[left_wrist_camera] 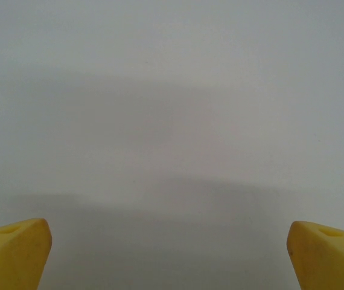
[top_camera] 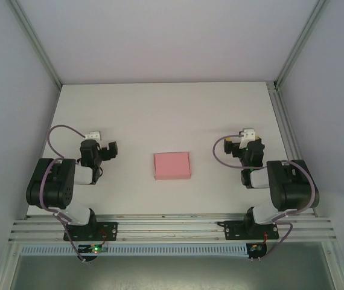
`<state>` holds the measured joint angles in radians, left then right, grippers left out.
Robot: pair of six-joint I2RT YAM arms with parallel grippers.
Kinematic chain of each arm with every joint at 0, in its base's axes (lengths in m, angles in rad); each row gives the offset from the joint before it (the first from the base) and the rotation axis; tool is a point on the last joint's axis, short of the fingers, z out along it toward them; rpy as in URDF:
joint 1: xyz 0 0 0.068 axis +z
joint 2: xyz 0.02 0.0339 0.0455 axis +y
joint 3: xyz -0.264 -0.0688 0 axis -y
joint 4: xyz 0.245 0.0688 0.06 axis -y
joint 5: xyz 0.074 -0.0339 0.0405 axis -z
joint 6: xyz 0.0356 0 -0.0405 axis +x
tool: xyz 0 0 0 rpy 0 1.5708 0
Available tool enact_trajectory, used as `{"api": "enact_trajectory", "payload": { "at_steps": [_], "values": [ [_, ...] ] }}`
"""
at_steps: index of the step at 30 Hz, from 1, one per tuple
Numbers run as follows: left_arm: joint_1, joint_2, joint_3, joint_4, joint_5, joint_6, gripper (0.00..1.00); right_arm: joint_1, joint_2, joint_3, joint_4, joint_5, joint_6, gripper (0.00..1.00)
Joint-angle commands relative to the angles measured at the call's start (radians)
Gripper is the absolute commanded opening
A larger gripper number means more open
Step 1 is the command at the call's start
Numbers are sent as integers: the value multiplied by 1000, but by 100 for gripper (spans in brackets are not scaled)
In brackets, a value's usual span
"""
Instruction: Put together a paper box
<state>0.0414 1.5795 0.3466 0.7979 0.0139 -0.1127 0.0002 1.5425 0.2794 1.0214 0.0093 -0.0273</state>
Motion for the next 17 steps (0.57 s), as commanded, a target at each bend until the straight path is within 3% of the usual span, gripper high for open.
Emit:
{"api": "enact_trajectory", "payload": {
  "at_steps": [1,2,3,5,17],
  "values": [
    [7,-32,46,63,38,49,100,-7,-6,39,58,-2,58,98],
    [0,-28,53,48,23,58,100,-4,-28,54,-7,0,46,98],
    [-12,-6,40,117,6,66,100,0,-34,52,-8,9,42,98],
    [-14,-29,56,48,6,64,100,0,-15,39,49,10,47,98],
    [-14,-23,52,66,9,67,100,0,-25,47,16,8,43,98]
  ]
}}
